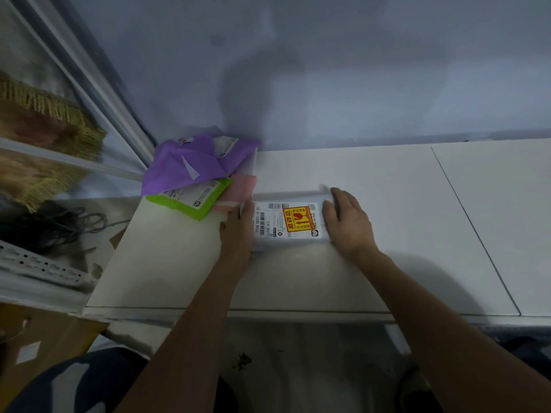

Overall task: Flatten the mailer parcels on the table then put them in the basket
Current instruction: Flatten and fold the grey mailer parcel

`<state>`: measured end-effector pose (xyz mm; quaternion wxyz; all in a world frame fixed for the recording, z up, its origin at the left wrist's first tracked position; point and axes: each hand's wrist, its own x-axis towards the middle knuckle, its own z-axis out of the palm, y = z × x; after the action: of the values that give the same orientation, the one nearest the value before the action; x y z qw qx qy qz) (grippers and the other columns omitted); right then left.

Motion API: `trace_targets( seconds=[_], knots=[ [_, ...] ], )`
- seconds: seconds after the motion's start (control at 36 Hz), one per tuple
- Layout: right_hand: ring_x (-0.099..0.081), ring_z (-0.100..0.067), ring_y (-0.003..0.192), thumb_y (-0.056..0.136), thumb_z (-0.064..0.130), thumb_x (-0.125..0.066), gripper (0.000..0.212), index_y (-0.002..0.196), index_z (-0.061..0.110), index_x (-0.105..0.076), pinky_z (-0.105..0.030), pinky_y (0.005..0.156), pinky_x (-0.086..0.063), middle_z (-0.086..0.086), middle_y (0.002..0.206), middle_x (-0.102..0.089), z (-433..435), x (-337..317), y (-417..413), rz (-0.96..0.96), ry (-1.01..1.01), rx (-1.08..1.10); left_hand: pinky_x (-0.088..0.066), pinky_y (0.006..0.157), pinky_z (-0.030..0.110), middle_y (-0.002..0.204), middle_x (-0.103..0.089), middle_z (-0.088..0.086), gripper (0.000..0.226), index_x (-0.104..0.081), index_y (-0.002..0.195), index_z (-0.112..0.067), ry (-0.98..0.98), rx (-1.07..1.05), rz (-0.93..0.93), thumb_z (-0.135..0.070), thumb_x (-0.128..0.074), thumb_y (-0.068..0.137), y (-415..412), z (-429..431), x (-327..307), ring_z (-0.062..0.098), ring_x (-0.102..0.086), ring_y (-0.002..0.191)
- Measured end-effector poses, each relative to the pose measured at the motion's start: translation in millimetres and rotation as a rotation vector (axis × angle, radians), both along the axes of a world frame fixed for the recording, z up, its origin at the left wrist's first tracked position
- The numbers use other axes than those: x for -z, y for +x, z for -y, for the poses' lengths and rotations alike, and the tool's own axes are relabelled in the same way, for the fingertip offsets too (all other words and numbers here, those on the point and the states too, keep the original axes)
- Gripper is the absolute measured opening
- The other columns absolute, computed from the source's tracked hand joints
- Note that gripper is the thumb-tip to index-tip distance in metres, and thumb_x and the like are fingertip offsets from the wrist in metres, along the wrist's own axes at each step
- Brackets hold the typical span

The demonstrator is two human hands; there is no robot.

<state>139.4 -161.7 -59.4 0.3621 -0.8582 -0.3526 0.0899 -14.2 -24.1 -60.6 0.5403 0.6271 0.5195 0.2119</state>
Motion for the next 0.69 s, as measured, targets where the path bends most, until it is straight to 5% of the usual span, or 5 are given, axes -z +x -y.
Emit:
trace_targets(
  seconds=[0.08, 0.17, 0.36, 0.53, 0.69],
  knots=[
    [-0.05, -0.021, 0.12, 0.101, 0.031, -0.037, 0.04, 0.138, 0.015, -0.044, -0.034, 0.093, -0.042, -0.002, 0.137, -0.05, 2, 1, 0, -0.006, 0.003, 0.006, -0.017, 0.117, 0.048, 0.149, -0.039, 0.008, 0.05, -0.043, 0.139, -0.018, 0.105, 0.085, -0.181, -0.045, -0.03, 0.099, 1, 7, -9, 0.026, -0.033, 0.138],
    [-0.051, -0.021, 0.117, 0.101, 0.032, -0.038, 0.04, 0.136, 0.015, -0.045, -0.035, 0.091, -0.044, -0.002, 0.135, -0.051, 4, 4, 1, -0.008, 0.01, 0.007, -0.012, 0.115, 0.04, 0.159, -0.013, 0.005, 0.047, -0.023, 0.149, -0.014, 0.268, 0.089, -0.34, -0.02, -0.026, 0.102, 0, 7, -2, 0.028, -0.015, 0.143],
    [-0.055, -0.02, 0.11, 0.102, 0.033, -0.036, 0.039, 0.135, 0.014, -0.045, -0.036, 0.085, -0.048, -0.003, 0.13, -0.052, 3, 7, -1, 0.012, -0.003, 0.002, -0.024, 0.112, 0.041, 0.146, -0.041, 0.012, 0.049, -0.041, 0.14, -0.01, 0.511, 0.109, -0.489, -0.037, -0.035, 0.1, 0, 2, 1, 0.03, -0.035, 0.133],
    [-0.054, -0.022, 0.112, 0.102, 0.031, -0.034, 0.039, 0.134, 0.011, -0.045, -0.032, 0.085, -0.044, -0.005, 0.131, -0.05, 3, 5, -3, 0.025, -0.041, 0.014, -0.04, 0.102, 0.047, 0.138, -0.05, 0.02, 0.062, -0.043, 0.139, 0.001, 0.954, 0.272, -0.355, 0.011, -0.048, 0.079, 11, 18, -19, 0.035, -0.05, 0.122],
    [-0.039, -0.04, 0.134, 0.092, 0.039, -0.017, 0.067, 0.13, -0.006, -0.049, -0.048, 0.11, -0.035, -0.026, 0.139, -0.046, -5, -4, -12, 0.186, -0.201, 0.009, -0.044, 0.101, 0.045, 0.122, -0.065, 0.011, 0.04, -0.067, 0.114, -0.005, 1.173, 0.444, -0.523, -0.029, -0.039, 0.098, 33, 30, 3, 0.03, -0.058, 0.118]
  ],
)
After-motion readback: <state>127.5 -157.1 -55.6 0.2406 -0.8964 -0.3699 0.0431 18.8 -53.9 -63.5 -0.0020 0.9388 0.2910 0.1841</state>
